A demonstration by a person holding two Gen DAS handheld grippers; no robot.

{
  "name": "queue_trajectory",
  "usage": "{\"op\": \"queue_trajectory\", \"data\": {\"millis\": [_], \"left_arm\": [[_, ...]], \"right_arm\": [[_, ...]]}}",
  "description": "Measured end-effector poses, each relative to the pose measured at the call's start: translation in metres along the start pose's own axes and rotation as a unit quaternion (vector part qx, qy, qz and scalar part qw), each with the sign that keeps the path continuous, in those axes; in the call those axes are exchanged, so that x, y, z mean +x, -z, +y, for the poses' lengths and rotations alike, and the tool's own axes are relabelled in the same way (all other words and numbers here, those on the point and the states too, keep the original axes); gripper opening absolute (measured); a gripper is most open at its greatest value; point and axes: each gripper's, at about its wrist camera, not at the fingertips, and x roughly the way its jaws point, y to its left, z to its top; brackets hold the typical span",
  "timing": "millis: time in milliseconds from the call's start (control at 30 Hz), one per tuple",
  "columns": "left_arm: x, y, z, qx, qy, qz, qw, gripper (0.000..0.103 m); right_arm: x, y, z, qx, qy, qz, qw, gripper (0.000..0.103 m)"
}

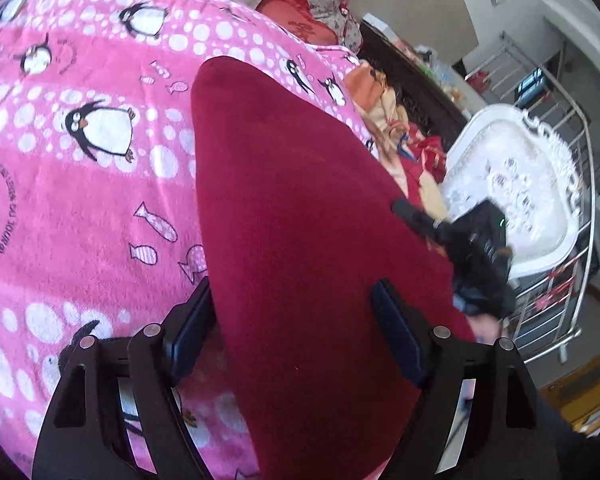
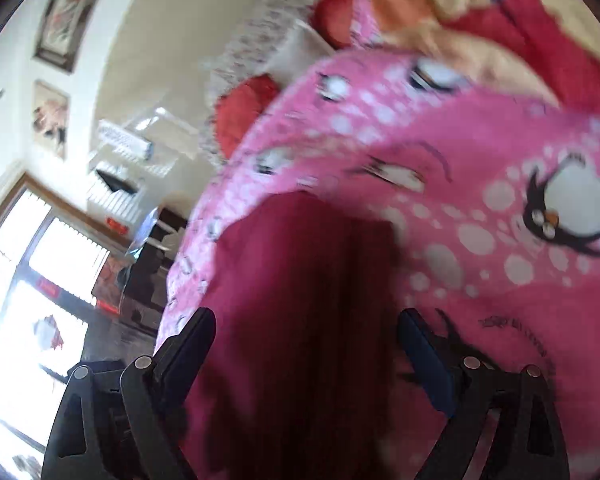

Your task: Fold small clothes

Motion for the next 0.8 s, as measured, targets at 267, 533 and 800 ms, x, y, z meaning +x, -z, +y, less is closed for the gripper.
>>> {"op": "queue_trajectory", "data": {"millis": [267,533,800], "left_arm": [[-0.003,0.001,0.000,-0.005,-0.016,-0.007,0.9998,0.049],[-0.068,-0.007,-0.009,0.027,-0.049,-0.067,0.9962,0.039],[-0.144,-0.051,0.050,0.035,-0.146,-0.117,0.9818,0.039]], "right_arm": [[0.001,0.005,0.003,-0.032,-0.027,0.030,0.999,0.040],[-0.002,0.001,0.092,-0.090,-0.075,0.006,0.993,0.030],[0.115,0.007,0.151,-0.060,-0.137,0.056,0.987,0.030]]}}
